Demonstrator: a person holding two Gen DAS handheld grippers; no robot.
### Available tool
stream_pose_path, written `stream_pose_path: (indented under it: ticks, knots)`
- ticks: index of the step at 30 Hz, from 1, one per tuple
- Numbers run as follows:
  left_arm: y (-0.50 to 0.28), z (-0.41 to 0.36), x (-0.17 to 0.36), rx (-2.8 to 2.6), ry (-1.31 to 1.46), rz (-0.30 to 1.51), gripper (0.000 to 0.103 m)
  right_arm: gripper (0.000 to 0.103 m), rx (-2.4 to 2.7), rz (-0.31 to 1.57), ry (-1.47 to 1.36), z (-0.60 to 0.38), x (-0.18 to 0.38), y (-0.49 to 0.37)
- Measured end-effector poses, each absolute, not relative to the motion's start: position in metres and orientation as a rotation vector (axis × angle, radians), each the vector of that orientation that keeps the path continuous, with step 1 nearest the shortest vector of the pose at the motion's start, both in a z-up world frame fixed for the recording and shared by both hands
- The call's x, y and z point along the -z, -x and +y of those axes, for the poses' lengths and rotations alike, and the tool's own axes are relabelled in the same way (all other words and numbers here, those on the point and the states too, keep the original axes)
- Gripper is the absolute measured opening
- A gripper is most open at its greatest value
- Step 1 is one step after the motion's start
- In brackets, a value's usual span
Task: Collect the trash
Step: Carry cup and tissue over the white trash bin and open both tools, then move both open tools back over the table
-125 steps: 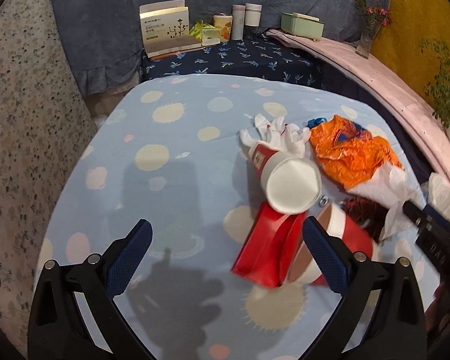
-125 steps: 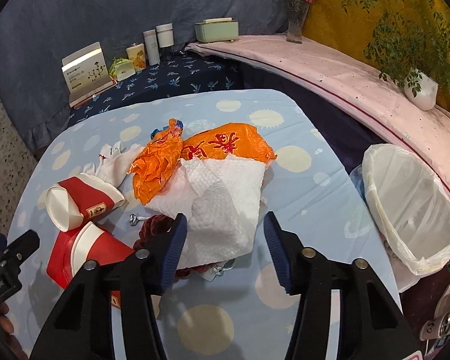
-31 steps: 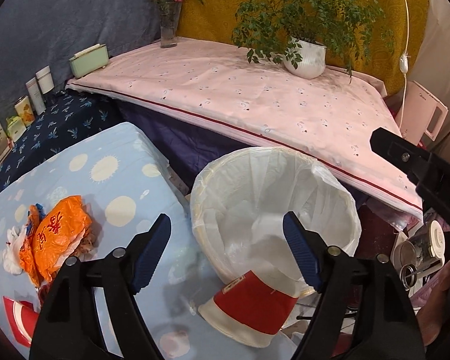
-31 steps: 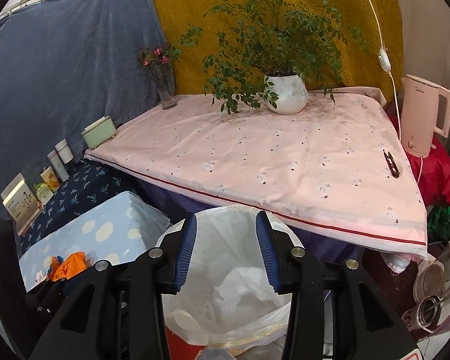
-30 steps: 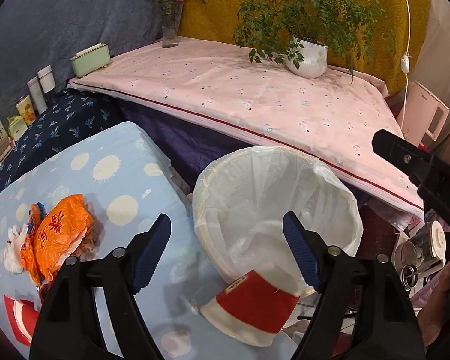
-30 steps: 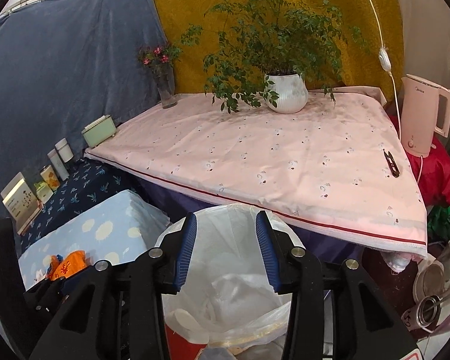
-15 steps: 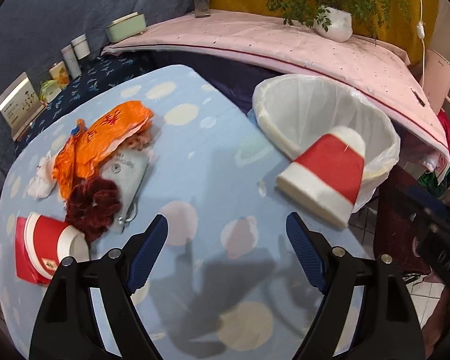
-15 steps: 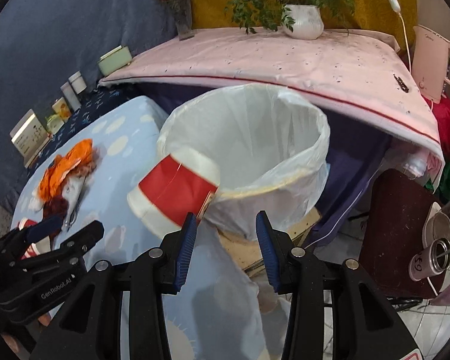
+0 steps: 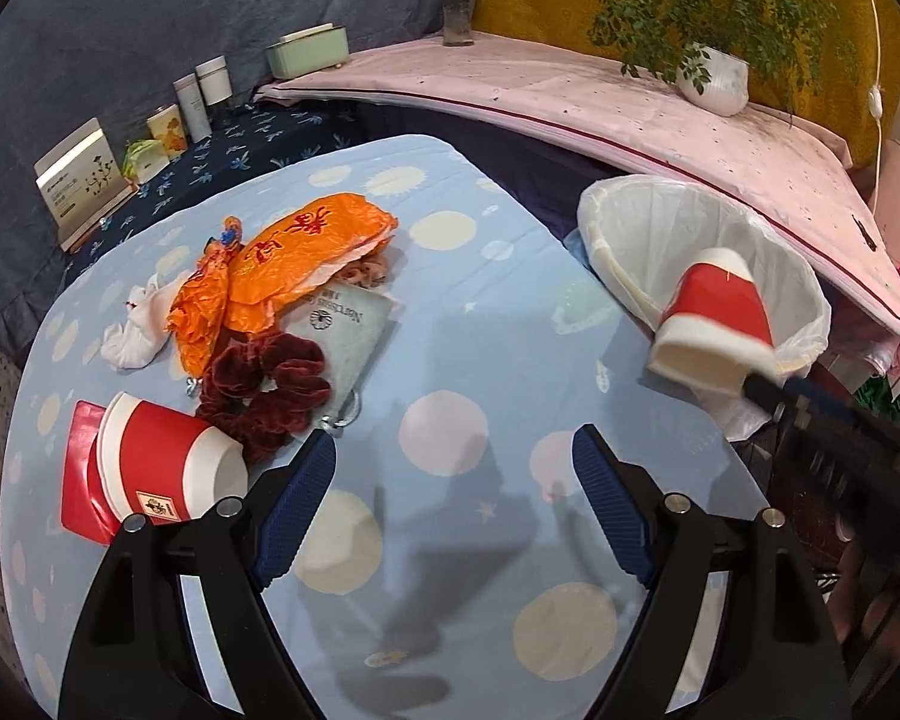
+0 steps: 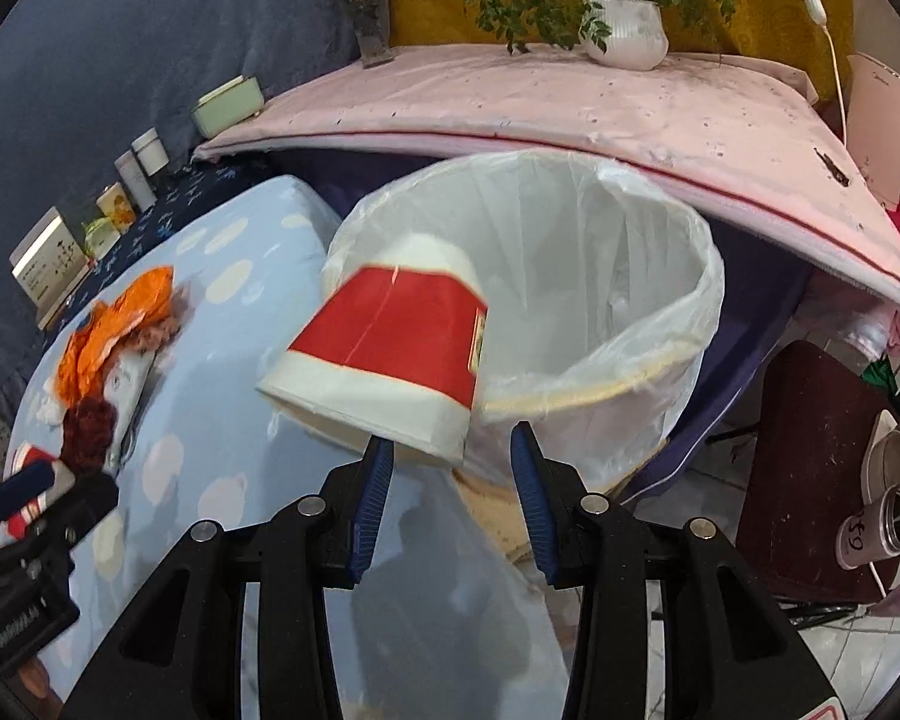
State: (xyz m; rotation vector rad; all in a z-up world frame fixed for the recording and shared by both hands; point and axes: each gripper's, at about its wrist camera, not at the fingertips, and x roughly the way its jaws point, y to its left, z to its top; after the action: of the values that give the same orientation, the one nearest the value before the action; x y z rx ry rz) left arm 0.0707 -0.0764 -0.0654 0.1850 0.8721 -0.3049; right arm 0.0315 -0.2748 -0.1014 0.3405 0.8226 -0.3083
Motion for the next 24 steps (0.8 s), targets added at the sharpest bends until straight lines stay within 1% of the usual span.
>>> stream_pose_path:
  ticks: [4,9,15,24]
  knots:
    - [-0.073,-0.071,0.065,0.291,-0.179,0.874,0.077,0.039,0.351,0.792,-0.357,-0.296,0.09,-0.049]
    - [-0.076,-0.059,0.06,0.267,-0.156,0.869,0.079,0.039,0.359,0.739,-0.371,-0.302,0.066,-0.043]
    - [-0.079,-0.042,0.055,0.221,-0.121,0.866,0.086,0.039,0.318,0.71,-0.341,-0.281,0.044,-0.038]
    - [-0.078,0.005,0.047,0.15,-0.062,0.857,0.086,0.04,0.224,0.694,-0.281,-0.228,0.019,-0.044]
